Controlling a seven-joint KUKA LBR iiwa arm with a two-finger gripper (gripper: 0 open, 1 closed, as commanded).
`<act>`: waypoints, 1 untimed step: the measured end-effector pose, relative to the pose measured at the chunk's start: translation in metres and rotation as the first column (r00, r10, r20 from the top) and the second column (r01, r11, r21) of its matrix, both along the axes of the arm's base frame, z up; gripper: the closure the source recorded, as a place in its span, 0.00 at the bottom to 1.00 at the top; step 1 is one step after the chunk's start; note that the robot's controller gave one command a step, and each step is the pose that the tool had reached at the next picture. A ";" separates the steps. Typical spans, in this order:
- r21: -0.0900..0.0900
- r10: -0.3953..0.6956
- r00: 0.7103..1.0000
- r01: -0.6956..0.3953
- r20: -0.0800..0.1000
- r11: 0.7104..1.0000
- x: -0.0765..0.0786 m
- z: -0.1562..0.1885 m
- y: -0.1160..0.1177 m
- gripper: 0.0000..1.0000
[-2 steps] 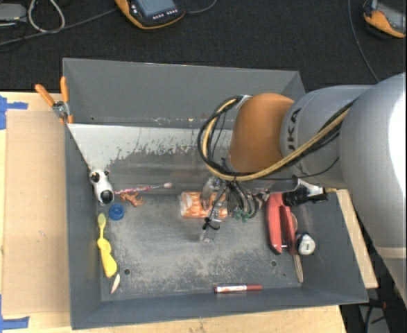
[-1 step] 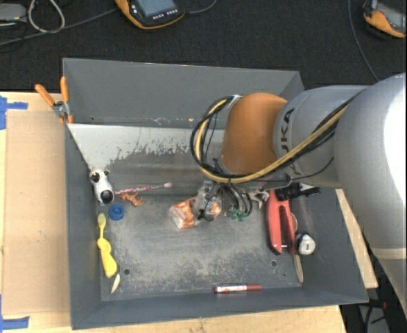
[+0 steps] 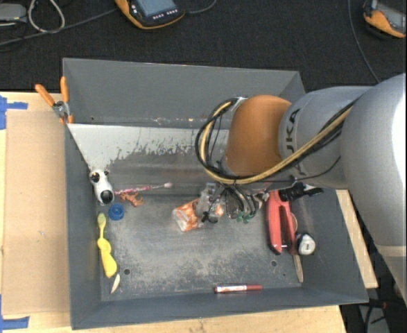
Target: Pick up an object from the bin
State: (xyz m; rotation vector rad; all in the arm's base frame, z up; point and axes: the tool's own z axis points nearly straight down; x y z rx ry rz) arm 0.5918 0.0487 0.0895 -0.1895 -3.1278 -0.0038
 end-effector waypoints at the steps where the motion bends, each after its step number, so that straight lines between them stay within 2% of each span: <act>1: 0.000 -0.013 1.000 0.013 0.002 1.000 0.030 0.104 0.015 0.00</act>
Offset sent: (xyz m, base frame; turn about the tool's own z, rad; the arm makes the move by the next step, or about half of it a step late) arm 0.0000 0.0000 0.0000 0.0000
